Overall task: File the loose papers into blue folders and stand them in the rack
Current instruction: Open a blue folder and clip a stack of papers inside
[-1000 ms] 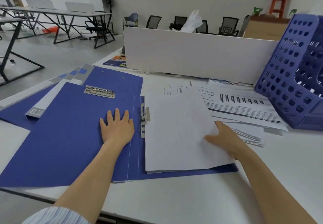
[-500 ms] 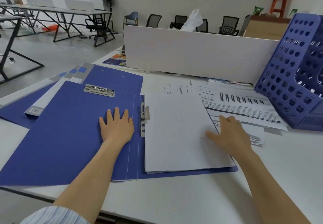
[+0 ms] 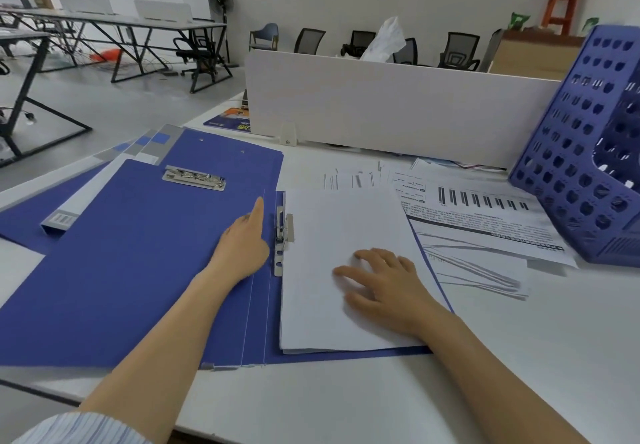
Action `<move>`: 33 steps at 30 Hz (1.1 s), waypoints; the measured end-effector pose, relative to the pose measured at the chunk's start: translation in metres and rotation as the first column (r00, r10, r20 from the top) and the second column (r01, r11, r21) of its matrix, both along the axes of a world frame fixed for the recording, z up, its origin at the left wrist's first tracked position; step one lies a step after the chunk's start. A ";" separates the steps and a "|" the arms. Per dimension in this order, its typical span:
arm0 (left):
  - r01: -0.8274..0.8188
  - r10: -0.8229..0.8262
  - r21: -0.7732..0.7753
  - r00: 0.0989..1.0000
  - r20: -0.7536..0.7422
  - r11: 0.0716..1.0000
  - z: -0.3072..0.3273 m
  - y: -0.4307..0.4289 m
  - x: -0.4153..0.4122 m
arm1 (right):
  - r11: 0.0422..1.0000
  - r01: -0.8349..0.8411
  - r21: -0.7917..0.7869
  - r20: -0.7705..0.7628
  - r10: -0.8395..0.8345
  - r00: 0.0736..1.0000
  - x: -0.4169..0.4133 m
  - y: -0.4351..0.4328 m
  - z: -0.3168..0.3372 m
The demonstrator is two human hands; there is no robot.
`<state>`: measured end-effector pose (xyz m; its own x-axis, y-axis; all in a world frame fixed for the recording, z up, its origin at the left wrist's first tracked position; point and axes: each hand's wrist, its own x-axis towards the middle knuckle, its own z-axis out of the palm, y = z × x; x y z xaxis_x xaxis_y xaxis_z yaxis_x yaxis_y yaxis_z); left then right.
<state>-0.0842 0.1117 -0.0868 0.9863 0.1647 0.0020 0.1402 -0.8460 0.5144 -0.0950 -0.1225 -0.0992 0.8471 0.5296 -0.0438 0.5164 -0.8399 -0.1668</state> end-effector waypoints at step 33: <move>0.467 -0.369 0.555 0.884 -0.287 0.688 0.012 0.003 -0.062 | 1.000 0.001 0.004 0.021 -0.001 1.000 0.000 0.001 -0.005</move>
